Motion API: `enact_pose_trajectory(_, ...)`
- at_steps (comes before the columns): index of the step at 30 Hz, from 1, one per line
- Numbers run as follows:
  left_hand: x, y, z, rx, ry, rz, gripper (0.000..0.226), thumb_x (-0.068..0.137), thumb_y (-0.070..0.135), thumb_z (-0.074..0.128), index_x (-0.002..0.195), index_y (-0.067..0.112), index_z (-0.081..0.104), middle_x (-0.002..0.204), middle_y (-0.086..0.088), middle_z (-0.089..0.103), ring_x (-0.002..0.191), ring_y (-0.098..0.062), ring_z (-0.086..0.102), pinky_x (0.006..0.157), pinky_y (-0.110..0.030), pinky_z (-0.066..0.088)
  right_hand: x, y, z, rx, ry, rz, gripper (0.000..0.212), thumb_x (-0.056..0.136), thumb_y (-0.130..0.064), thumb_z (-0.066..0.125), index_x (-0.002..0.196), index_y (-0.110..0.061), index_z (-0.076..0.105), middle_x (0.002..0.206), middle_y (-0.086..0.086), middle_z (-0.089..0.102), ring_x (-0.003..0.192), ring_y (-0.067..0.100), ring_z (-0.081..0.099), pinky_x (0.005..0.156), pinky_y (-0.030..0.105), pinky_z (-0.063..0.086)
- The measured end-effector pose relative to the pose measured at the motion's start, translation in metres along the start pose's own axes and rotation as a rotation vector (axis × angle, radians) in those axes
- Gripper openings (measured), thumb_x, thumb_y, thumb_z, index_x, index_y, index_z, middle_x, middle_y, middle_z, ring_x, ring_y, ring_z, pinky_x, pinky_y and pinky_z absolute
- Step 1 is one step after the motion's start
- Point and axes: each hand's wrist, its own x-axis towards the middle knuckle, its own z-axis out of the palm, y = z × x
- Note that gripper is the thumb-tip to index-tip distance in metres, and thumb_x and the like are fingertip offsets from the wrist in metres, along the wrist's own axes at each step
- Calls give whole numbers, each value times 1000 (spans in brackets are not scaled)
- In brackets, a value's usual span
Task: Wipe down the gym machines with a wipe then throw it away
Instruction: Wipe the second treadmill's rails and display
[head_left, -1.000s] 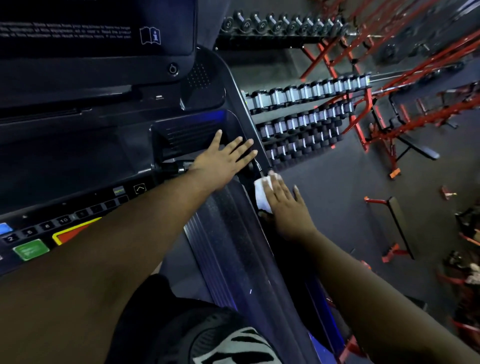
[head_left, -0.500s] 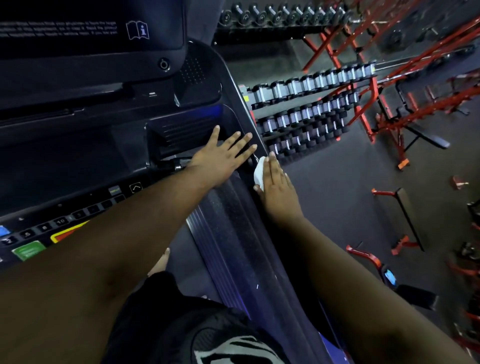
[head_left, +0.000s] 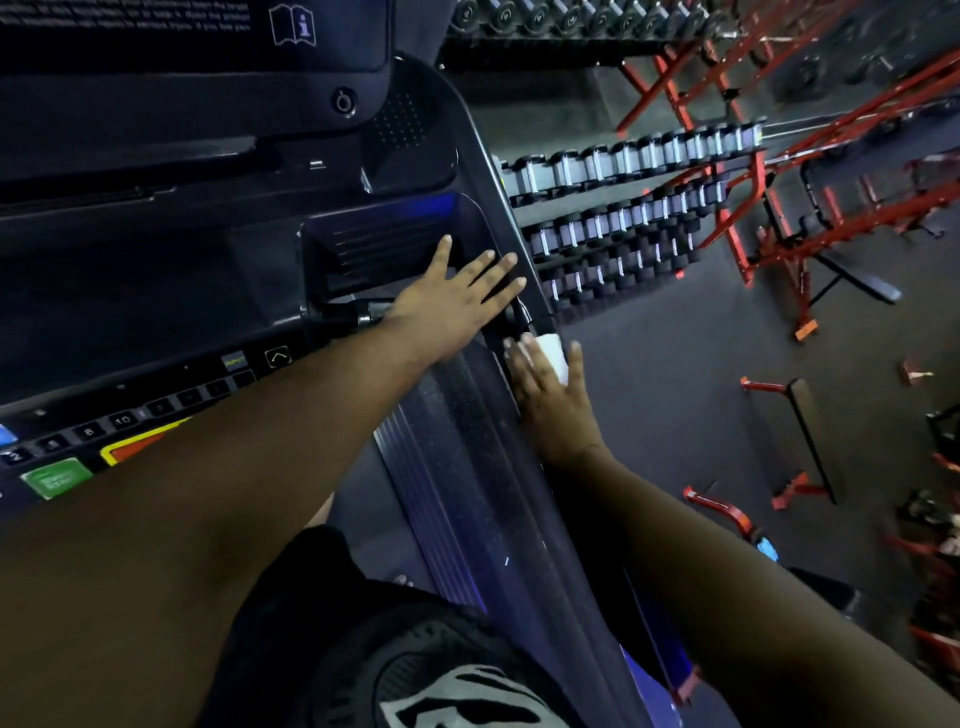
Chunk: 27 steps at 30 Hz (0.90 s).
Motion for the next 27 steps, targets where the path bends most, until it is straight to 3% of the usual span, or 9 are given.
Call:
enact_pose_trajectory(3,-1,-1,1,9,12,-1,112,95,12,65,156,18,-29,165,-11,-31,157,-31,-13,118,-73,6,-5,-8,11,-238,-112,-150,78,104,-51,26,160,-3,1,168,20,-5,151,42,-19,100,81,-24)
enact_pose_trajectory(7,-2,-1,0,13,9,4,110,95,11,63,156,17,-29,165,-12,-31,157,-31,-13,119,-73,6,-14,-7,9,-282,-155,-285,72,105,-47,24,160,-4,9,168,17,6,154,40,-9,98,75,-33)
enact_pose_trajectory(10,-2,0,-1,20,17,2,112,95,13,65,156,17,-29,165,-12,-30,157,-31,-13,119,-73,6,-6,10,-7,-162,21,-149,70,103,-41,32,161,-6,14,169,12,11,156,31,1,112,73,-17)
enact_pose_trajectory(13,-3,0,-1,21,12,3,112,95,17,65,157,17,-28,166,-12,-30,157,-31,-13,119,-72,6,-2,26,-17,128,63,-10,73,101,-45,29,162,-11,8,171,4,0,157,27,-3,118,70,3)
enact_pose_trajectory(17,-7,1,-4,60,19,17,103,99,18,58,156,15,-28,166,-14,-29,157,-30,-14,119,-71,6,-37,12,2,248,107,91,79,101,-46,43,162,-12,7,171,4,-1,157,27,0,118,69,7)
enact_pose_trajectory(20,-8,4,-3,99,34,51,91,104,18,46,156,13,-29,166,-15,-28,157,-30,-14,119,-71,5,-66,-2,19,90,105,62,80,100,-44,49,162,-11,11,170,7,1,156,30,6,114,76,4)
enact_pose_trajectory(24,-9,10,-7,110,26,62,87,104,17,43,158,14,-25,167,-13,-25,157,-28,-14,120,-70,2,-32,-6,12,-149,78,16,78,103,-43,33,159,-3,-5,168,16,-8,155,36,-8,105,81,-17)
enact_pose_trajectory(27,-12,22,-1,116,52,77,87,104,17,45,159,17,-23,168,-12,-23,157,-27,-13,120,-70,0,-26,-22,21,-386,-94,-220,84,104,-53,28,156,0,-10,167,21,-9,153,41,-12,102,80,-23)
